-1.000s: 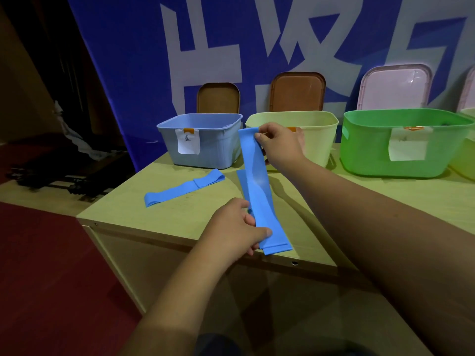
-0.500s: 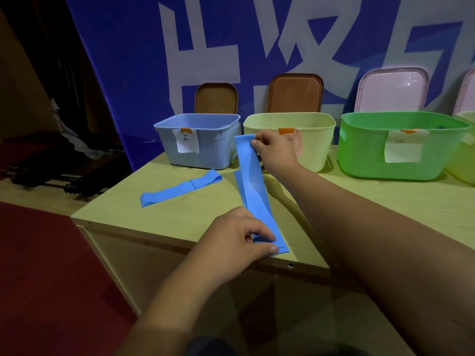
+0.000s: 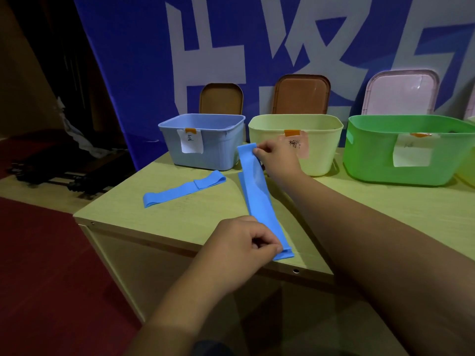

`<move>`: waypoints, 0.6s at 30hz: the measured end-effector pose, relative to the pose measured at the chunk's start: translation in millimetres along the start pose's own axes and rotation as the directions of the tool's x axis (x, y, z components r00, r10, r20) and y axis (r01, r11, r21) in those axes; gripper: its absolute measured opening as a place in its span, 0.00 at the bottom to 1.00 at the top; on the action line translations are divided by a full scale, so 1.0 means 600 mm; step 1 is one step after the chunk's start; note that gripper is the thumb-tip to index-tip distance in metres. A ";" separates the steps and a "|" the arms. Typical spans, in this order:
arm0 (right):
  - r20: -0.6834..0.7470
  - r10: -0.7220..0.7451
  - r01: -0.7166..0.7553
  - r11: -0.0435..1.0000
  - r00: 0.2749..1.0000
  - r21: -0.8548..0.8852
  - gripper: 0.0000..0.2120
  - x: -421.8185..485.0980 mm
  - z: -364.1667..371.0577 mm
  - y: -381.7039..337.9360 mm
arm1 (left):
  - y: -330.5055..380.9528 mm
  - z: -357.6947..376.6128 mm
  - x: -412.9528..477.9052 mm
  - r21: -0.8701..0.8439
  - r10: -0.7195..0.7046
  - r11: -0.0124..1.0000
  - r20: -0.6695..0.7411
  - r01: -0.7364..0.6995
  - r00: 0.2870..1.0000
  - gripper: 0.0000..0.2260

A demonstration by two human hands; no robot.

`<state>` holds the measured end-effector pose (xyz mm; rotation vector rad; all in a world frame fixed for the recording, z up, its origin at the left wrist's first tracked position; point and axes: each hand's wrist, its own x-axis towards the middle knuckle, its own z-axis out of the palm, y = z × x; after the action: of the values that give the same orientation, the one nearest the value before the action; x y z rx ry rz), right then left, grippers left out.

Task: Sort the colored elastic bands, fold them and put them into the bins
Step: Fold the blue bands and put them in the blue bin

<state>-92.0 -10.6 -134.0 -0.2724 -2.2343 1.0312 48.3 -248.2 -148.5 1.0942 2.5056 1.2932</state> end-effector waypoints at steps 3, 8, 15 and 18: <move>0.029 0.037 -0.037 0.999 0.999 0.009 0.07 -0.007 0.012 0.014 | -0.001 0.000 -0.003 0.000 0.008 1.000 0.003 -0.008 1.000 0.04; 0.061 0.035 -0.030 0.996 0.998 -0.086 0.06 -0.014 0.018 0.028 | -0.008 0.000 -0.005 0.009 0.069 0.998 0.014 -0.069 0.998 0.04; 0.077 0.039 -0.027 0.988 0.996 -0.152 0.07 -0.012 0.020 0.035 | -0.017 0.003 -0.006 -0.021 0.107 0.994 0.003 -0.107 0.994 0.04; 0.083 0.034 -0.020 0.988 0.996 -0.155 0.06 -0.011 0.020 0.035 | -0.019 0.003 -0.008 -0.034 0.126 0.991 -0.011 -0.127 0.992 0.04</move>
<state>-96.0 -6.9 -158.3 -0.3320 -2.3984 0.9000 46.5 -254.4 -159.3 1.2608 2.4452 1.3707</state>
